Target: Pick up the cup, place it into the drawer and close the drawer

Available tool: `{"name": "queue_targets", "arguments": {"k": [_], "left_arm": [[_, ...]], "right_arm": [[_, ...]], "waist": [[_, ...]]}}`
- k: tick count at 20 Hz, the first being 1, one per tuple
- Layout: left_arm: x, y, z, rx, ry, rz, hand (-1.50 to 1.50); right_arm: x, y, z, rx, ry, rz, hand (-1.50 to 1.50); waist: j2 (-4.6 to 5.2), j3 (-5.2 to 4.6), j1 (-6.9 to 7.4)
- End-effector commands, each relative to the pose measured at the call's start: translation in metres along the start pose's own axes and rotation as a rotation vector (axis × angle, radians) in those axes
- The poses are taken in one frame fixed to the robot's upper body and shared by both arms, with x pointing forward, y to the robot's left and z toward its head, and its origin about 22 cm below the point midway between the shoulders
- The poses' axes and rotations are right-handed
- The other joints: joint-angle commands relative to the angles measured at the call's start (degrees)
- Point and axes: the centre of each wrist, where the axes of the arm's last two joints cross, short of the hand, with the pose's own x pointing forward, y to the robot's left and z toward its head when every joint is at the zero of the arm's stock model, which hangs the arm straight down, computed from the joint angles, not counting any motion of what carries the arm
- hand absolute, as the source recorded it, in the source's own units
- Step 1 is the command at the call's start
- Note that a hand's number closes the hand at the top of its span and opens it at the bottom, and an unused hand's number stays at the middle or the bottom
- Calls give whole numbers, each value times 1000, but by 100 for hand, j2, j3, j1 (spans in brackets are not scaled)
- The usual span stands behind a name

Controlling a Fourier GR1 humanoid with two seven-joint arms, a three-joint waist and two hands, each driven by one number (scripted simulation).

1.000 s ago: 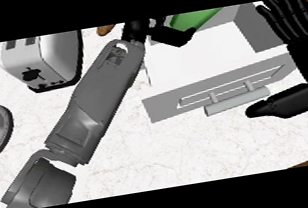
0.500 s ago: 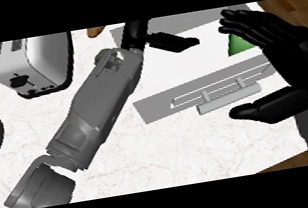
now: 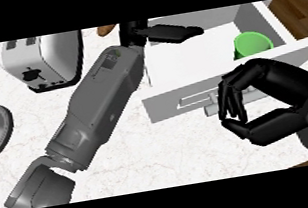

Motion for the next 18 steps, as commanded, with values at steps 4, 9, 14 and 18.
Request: {"name": "queue_targets", "arguments": {"k": [4,9,14,18], "left_arm": [[0,3,-3,78,-3,35,-150],[-7,8,3,84,-29,85,-150],[-24,16,18,70,-37,127,-150],[-37,50,31,90,-55,130,-150]], "right_arm": [[-3,4,21,62,248,258,-150],[-40,27,11,9,366,389,-150],[-101,46,-1,40,508,401,-150],[-136,19,9,90,555,418,-150]], "waist": [[-67,9,346],[-109,8,757],[-133,7,1052],[-144,9,1178]]}}
